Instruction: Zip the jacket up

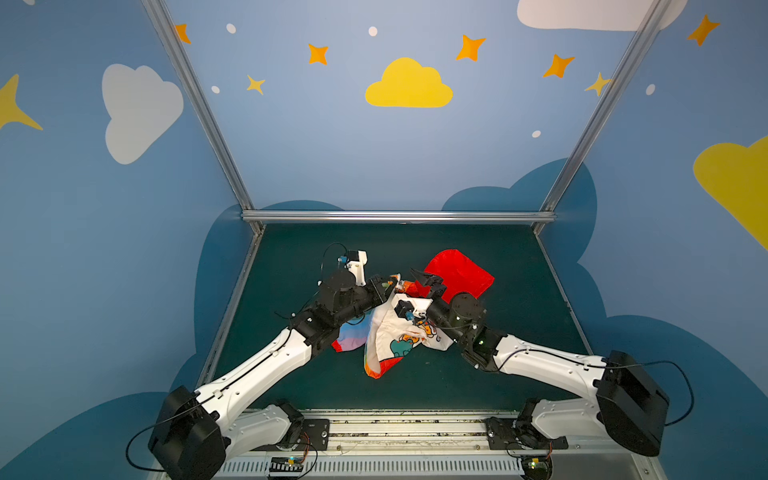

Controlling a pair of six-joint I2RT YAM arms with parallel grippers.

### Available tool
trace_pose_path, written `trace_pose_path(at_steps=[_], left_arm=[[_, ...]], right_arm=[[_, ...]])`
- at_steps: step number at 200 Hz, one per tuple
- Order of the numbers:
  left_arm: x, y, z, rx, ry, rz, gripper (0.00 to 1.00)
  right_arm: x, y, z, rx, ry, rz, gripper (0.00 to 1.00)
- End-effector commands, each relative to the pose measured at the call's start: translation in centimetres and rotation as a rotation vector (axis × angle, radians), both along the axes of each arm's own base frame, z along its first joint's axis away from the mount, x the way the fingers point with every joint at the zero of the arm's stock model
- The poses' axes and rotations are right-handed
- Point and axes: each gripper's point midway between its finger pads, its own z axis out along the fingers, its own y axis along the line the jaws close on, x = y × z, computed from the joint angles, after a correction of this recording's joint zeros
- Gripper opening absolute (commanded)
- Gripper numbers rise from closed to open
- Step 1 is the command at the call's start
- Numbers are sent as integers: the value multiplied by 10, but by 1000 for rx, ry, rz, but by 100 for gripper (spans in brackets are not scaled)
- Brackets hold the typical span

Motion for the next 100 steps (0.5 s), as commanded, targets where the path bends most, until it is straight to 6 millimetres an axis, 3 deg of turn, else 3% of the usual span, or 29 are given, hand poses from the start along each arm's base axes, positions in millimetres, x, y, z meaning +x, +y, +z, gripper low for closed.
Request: trace_pose_path(at_steps=[1,100], left_arm=[[1,1,16,-24,-37,1,3],[3,0,13,-30,-24,6,3]], right_arm=[[-7,1,27,48,-38,20,78],[-16,-5,14,17,48,25,51]])
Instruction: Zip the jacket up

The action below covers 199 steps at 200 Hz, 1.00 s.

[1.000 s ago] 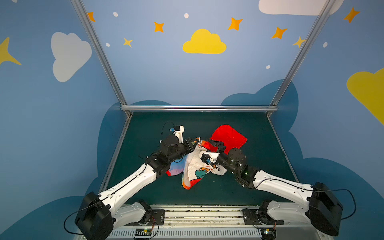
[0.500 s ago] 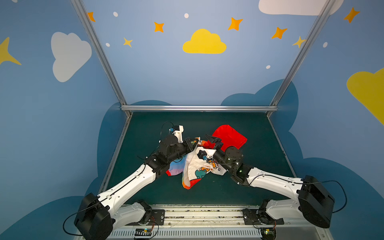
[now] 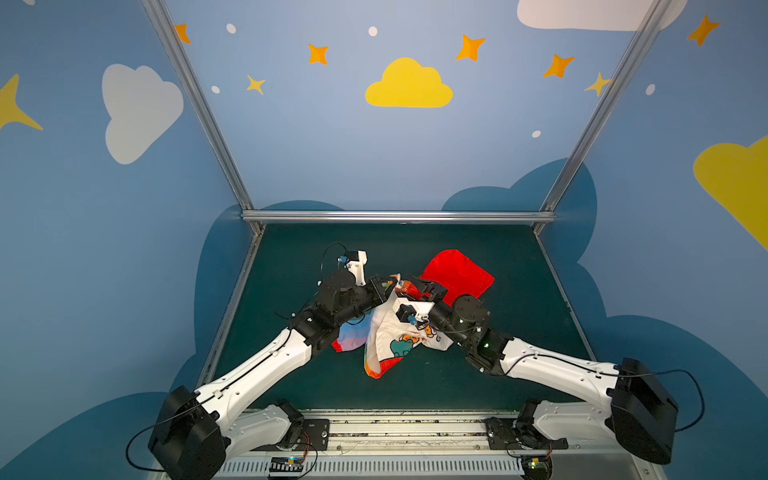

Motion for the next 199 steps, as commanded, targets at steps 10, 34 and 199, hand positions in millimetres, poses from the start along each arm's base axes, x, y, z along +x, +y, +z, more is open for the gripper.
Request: trace_pose_path(at_steps=[10,34,199], left_arm=[[3,0,12,-23,-27,3,3],[3,0,12,-22,-26,1,3],[-3,5,6,-2,-36,3,3]], right_arm=[[-3,-2,10,26,18,-1,49],[-4,-2,10,25,34,4,39],[-12,-23,26,186,617,217,0]])
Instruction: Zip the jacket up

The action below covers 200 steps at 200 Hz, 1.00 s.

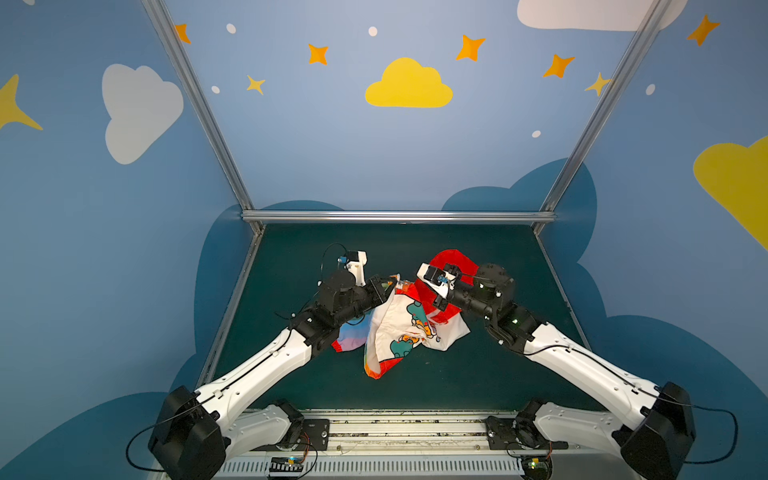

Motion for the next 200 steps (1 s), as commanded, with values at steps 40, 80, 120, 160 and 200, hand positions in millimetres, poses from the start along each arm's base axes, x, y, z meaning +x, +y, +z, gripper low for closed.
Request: trace_pose_path(at_steps=[40,80,120,160,200], left_arm=[[-5,5,9,-1,-40,-4,3],[-7,5,6,6,-34,-11,3],[-7,5,7,2,-35,-13,3],[-8,5,8,-1,-35,-15,3],[-9,6,6,0,-32,-13,3]], right_arm=[[-19,0,-22,-86,156,94,7],[-13,-5,-28,-183,86,74,13],[-2,-3,-32,-221,49,59,21],[2,3,-33,-218,47,67,23],[7,7,-36,-223,46,69,24]])
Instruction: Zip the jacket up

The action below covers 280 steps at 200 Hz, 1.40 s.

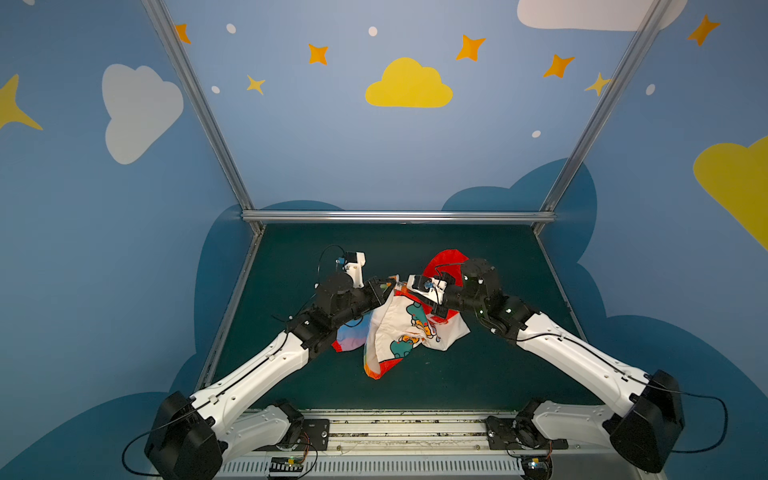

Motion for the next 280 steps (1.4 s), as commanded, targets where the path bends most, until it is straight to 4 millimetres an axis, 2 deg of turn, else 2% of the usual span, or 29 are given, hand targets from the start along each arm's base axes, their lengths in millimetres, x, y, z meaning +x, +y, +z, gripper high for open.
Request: trace_pose_path(at_steps=[1,63,159,203,263,280], left_arm=[[-2,3,2,4,-16,-6,3],[-2,3,2,-1,-16,-4,3],[-3,3,3,-4,-16,-5,3],[-3,3,3,-5,-16,-6,3],[-4,2,3,-7,-12,-9,3],[-4,2,2,-6,-11,-8,3]], right_arm=[[7,3,16,22,-33,-1,24],[9,5,20,36,-31,0,25],[14,11,15,32,-11,15,22],[11,14,11,29,9,40,25],[15,19,12,43,17,37,18],[15,19,13,39,18,42,11]])
